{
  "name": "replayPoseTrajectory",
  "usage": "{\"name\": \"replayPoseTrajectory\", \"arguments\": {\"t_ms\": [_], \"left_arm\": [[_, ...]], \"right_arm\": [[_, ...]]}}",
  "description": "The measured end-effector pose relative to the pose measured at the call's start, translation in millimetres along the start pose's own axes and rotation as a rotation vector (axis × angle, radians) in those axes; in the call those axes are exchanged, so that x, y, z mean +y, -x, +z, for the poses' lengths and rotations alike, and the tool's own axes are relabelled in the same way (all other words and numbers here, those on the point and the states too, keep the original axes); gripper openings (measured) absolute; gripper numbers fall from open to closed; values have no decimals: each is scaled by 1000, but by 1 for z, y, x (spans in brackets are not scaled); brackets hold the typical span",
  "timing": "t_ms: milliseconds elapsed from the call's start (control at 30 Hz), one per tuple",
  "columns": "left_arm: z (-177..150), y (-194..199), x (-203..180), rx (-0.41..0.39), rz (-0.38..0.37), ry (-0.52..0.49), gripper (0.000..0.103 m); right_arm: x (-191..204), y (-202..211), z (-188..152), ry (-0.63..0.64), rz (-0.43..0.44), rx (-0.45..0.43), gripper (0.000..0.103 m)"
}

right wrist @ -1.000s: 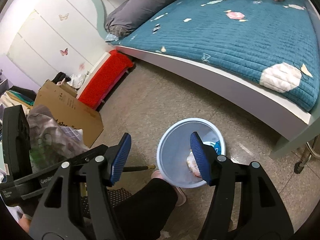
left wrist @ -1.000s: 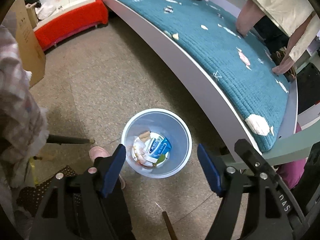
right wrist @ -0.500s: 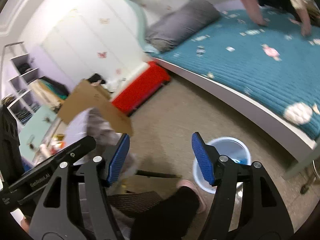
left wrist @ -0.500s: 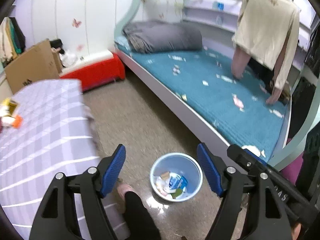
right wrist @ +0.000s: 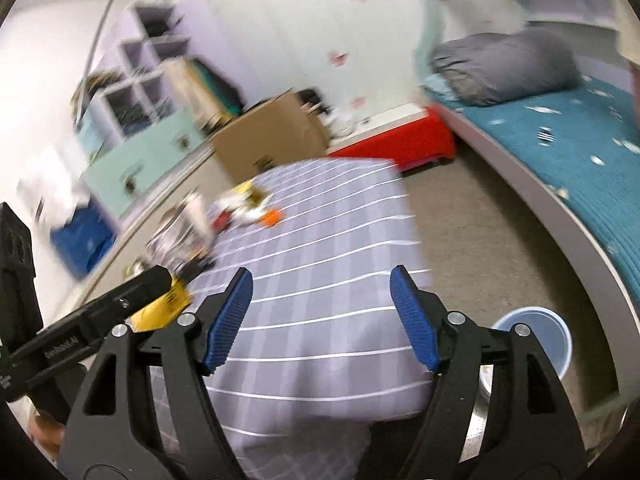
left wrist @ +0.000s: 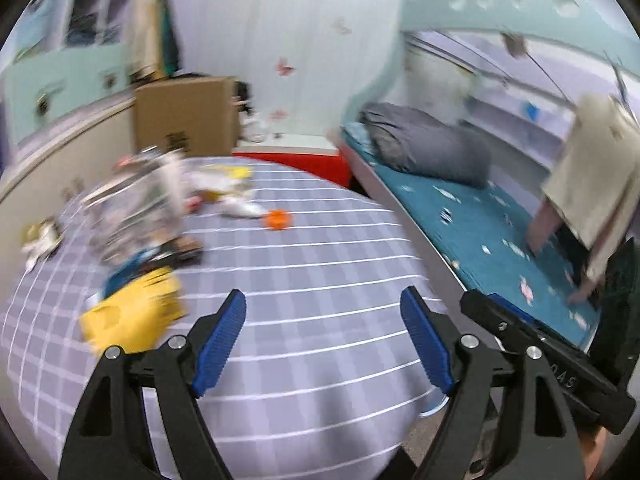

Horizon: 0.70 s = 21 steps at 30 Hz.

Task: Collect trash
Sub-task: 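Return both tools to the table toward the yellow snack bag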

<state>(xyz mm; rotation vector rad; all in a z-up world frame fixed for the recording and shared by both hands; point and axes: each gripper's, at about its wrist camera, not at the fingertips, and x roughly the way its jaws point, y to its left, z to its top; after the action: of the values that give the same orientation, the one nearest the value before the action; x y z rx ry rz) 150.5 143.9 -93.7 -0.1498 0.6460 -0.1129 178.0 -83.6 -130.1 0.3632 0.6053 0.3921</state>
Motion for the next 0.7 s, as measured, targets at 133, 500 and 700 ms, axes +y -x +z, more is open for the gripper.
{"name": "replayPoseTrajectory", "arguments": {"t_ms": [133, 500, 700], "left_arm": [[-14, 19, 56, -10, 9, 127, 78], [-38, 13, 126, 6, -85, 272, 63], [-40, -2, 138, 36, -107, 315, 62]], "right_arm": [[48, -26, -6, 73, 60, 63, 71], [110, -66, -17, 164, 96, 136, 71], [111, -74, -19, 170, 94, 152, 72]]}}
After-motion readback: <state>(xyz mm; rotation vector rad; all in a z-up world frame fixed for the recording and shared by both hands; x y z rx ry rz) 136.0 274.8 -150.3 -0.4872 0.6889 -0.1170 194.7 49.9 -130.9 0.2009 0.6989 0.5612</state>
